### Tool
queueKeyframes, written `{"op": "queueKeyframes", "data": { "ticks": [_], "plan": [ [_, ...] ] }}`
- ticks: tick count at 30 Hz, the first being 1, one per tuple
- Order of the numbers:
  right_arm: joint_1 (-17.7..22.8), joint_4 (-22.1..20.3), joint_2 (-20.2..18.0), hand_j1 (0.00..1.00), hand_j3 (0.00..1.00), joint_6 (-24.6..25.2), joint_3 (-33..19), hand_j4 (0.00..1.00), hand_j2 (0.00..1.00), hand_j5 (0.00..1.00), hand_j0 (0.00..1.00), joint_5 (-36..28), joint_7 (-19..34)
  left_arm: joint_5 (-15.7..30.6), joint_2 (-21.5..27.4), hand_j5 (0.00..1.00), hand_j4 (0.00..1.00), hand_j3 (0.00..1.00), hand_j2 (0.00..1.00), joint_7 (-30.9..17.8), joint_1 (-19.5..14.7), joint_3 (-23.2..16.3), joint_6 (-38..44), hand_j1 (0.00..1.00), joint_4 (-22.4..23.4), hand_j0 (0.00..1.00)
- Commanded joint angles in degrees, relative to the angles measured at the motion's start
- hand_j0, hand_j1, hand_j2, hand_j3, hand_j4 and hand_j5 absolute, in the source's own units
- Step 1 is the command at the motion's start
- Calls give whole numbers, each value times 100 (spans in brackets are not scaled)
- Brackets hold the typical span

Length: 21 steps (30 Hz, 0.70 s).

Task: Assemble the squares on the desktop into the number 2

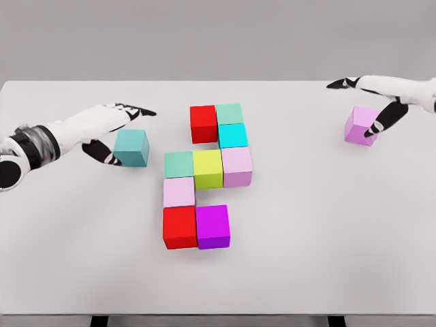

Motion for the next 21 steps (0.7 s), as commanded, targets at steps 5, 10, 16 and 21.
{"op": "queueKeyframes", "data": {
  "ticks": [5,10,16,21],
  "plan": [
    [61,-362,-69,100,100,1217,-81,100,100,100,100,-34,-2,-187,21,100,100,100,100,-285,18,-73,245,100,-5,100],
    [501,-353,-131,100,100,1165,-28,100,100,100,100,27,-390,-151,-14,100,100,100,100,-672,-53,-73,280,100,4,100],
    [501,-318,-122,100,100,1173,-37,100,100,100,100,238,-882,-178,-427,100,100,100,100,-593,-88,-64,421,100,514,100],
    [554,95,-34,100,100,1147,-28,100,100,100,100,300,-1199,-116,-568,100,100,100,100,-593,-114,-64,412,100,760,100]
  ]
}}
